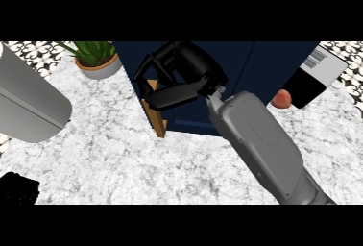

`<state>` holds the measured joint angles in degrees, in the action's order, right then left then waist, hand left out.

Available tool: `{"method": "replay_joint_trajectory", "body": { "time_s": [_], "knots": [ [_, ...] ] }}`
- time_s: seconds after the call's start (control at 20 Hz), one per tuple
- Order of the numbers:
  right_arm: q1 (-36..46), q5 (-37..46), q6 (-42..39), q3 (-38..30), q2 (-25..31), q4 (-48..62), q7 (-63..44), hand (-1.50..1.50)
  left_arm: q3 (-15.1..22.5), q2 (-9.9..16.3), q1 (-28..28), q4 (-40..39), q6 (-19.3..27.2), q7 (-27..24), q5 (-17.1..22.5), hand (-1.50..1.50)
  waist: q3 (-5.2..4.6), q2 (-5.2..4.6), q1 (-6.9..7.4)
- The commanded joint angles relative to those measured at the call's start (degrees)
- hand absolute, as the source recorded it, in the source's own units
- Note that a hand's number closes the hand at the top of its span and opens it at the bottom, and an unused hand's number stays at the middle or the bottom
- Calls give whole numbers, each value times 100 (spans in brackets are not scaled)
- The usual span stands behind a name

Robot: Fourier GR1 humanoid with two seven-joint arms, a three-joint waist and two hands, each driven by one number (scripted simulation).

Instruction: Pick up the bottled water, place it into the cabinet and close the cabinet

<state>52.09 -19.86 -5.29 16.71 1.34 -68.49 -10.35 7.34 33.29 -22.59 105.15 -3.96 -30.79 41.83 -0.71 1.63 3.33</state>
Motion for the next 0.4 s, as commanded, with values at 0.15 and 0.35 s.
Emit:
{"method": "replay_joint_trajectory", "body": {
  "time_s": [0.15, 0.35],
  "knots": [
    [62, 96, -51, -728, 739, 1068, 365, 150, -49, 55, 90, 102, -20, 173, 80, 150, 75, -271, -126],
    [62, 140, -167, -682, 723, 1300, 528, 150, -21, -11, 208, 80, 93, 194, 1, 150, 71, -295, -128]
  ]
}}
